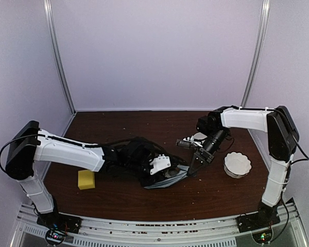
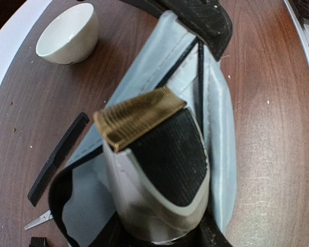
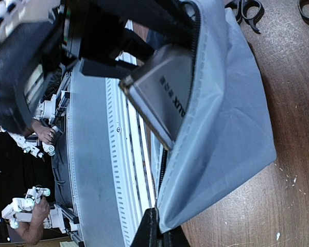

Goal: Sort the hair-cutting tools

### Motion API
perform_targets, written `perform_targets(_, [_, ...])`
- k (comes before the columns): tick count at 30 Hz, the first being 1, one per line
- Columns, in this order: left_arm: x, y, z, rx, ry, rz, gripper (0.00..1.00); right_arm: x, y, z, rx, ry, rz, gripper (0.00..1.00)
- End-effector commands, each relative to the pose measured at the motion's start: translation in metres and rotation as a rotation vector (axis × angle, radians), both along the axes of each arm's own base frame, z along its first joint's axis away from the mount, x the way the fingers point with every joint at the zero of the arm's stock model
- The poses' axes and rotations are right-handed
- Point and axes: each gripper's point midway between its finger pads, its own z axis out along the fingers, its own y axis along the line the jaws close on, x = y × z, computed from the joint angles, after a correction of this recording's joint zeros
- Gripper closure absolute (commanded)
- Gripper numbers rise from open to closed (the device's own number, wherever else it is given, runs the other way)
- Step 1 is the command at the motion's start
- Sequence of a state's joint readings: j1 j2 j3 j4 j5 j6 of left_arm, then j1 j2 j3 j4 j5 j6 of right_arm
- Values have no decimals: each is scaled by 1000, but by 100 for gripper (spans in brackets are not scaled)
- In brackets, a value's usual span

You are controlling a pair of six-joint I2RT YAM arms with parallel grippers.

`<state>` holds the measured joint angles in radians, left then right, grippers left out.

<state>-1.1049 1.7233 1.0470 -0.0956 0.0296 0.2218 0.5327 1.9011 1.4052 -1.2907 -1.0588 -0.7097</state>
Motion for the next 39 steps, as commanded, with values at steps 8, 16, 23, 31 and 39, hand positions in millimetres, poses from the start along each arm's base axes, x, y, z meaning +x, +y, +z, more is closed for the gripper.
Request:
perform_targets(8, [25,26,-30,248,-66,171,100,-10,-7,12,-45,62,-17,100])
perform_targets(16, [6,21,-44,404,-185,36,100,10,-17,-11,-200,-34,-101,100])
perform_targets(23, [5,13,-32,389,-177,52,93,17,-15,-5,-201,-56,-112,99])
perform_targets(31, [19,0,-3,309,-195,147,68,15,-15,-7,-204,-45,-100,98])
perform_targets(39, [14,-12,47,80,-154,160,43,22,-18,-8,-213,-49,-118,97])
